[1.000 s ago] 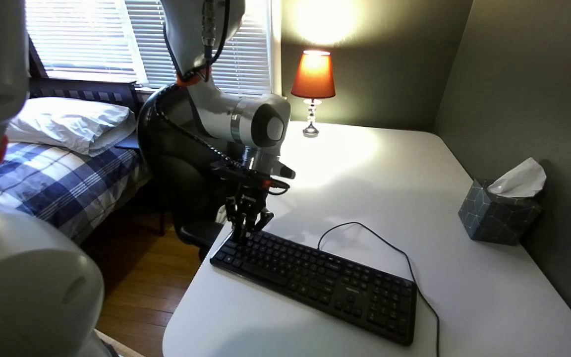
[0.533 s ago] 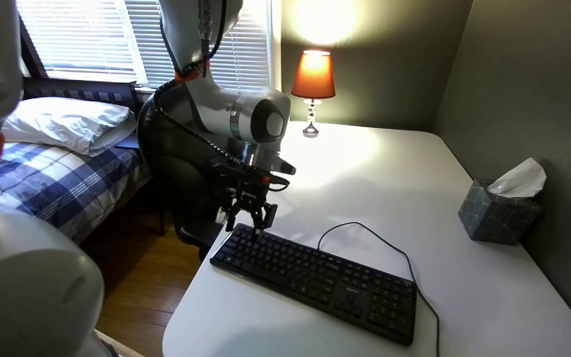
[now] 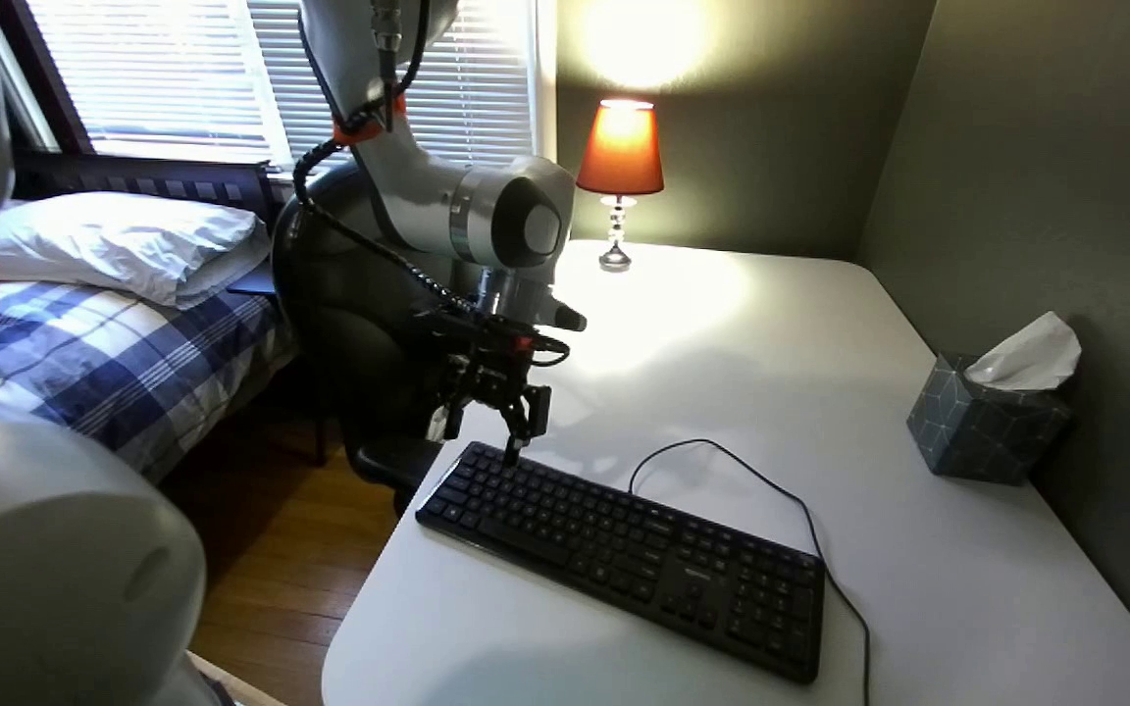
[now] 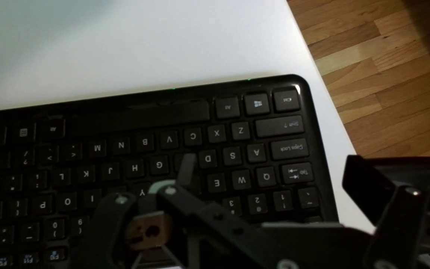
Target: Press one of the buttons on the left side of the keyboard
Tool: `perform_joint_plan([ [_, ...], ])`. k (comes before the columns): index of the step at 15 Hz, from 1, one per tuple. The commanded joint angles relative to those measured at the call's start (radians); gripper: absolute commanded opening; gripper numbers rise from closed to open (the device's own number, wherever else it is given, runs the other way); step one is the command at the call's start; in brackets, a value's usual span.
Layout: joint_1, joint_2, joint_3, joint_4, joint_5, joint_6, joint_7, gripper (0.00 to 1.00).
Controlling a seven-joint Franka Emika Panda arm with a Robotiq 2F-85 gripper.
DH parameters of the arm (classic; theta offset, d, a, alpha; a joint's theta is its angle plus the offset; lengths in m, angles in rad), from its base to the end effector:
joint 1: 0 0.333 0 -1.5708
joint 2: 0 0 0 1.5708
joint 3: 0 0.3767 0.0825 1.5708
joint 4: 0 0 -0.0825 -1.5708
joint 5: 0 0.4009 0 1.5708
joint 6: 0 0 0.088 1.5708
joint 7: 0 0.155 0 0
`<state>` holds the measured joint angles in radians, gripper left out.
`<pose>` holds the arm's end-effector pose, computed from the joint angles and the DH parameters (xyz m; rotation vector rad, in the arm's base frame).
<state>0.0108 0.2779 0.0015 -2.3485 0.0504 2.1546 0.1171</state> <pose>0.4599 0.0098 0.1864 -3.0420 0.2173 0.7350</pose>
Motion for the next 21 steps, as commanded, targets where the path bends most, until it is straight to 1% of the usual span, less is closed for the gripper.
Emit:
perform_joint_plan([
  [1,0.014,-0.080,-0.008,-0.075,-0.029,0.051,0.043,1.00],
  [10,0.024,-0.230,-0.002,-0.197,-0.108,0.155,0.136,1.00],
  [14,0.020,-0.290,0.004,-0.241,-0.140,0.181,0.176,1.00],
  [15,0.013,-0.232,0.003,-0.183,-0.120,0.147,0.139,1.00],
  [18,0.012,-0.263,0.005,-0.204,-0.122,0.152,0.146,1.00],
  [21,0.012,-0.266,0.005,-0.207,-0.122,0.152,0.147,1.00],
])
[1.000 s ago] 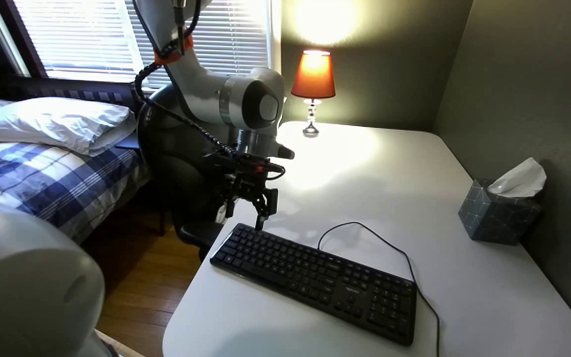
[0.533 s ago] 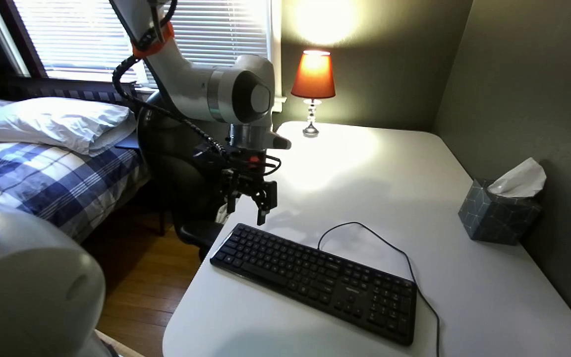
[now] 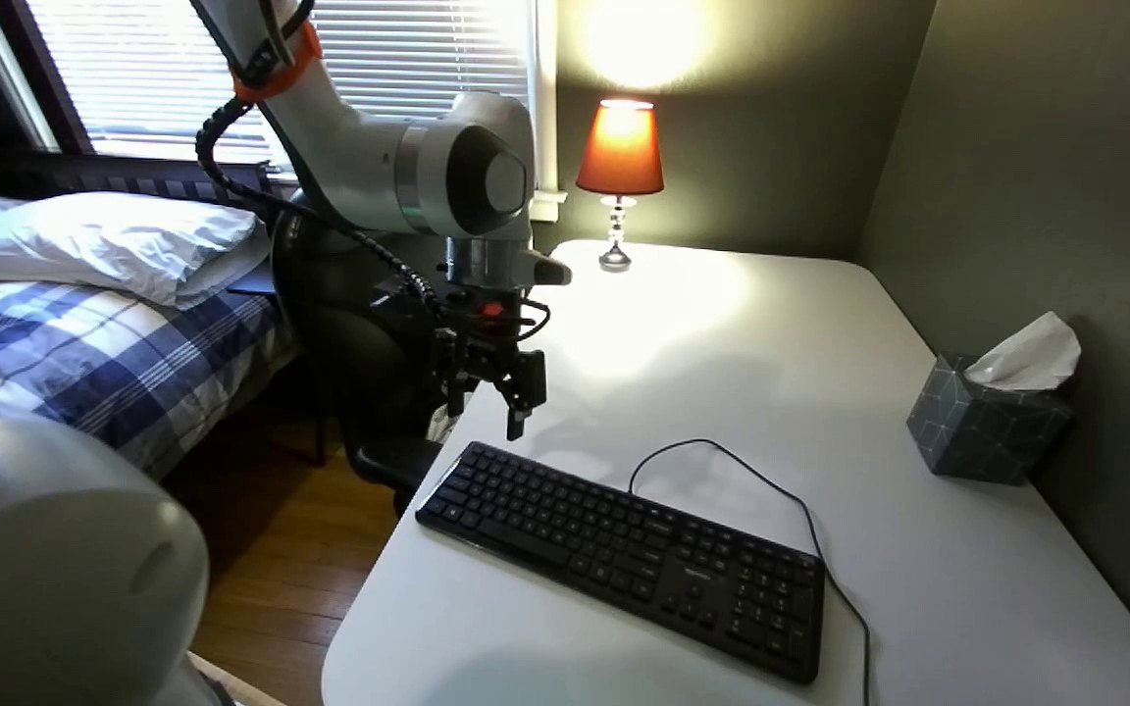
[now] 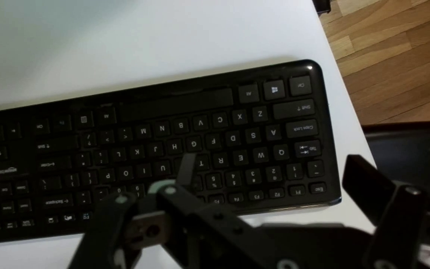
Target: Press one of the buttons on the left side of the keyboard
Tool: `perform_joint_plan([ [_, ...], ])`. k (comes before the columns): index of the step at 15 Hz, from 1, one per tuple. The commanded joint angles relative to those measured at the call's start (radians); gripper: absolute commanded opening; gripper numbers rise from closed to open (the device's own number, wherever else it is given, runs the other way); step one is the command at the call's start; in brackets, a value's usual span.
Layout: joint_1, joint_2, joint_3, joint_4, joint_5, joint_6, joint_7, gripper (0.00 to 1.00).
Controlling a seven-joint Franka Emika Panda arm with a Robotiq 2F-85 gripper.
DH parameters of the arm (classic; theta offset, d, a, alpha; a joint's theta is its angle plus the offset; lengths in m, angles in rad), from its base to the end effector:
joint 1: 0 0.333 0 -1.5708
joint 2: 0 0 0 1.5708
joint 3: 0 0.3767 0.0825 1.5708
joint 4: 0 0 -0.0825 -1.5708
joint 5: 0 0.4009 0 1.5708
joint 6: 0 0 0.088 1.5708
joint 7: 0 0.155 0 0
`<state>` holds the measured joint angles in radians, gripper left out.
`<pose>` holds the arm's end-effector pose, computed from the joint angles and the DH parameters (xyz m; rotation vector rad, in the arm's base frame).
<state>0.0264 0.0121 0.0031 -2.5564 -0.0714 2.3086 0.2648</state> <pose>0.4190 0.0084 0.2442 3.0217 -0.2732 -0.3817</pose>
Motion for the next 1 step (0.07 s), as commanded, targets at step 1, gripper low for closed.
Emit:
perform_joint_plan([
  [1,-0.004,0.000,0.004,0.001,0.000,-0.002,0.000,1.00],
])
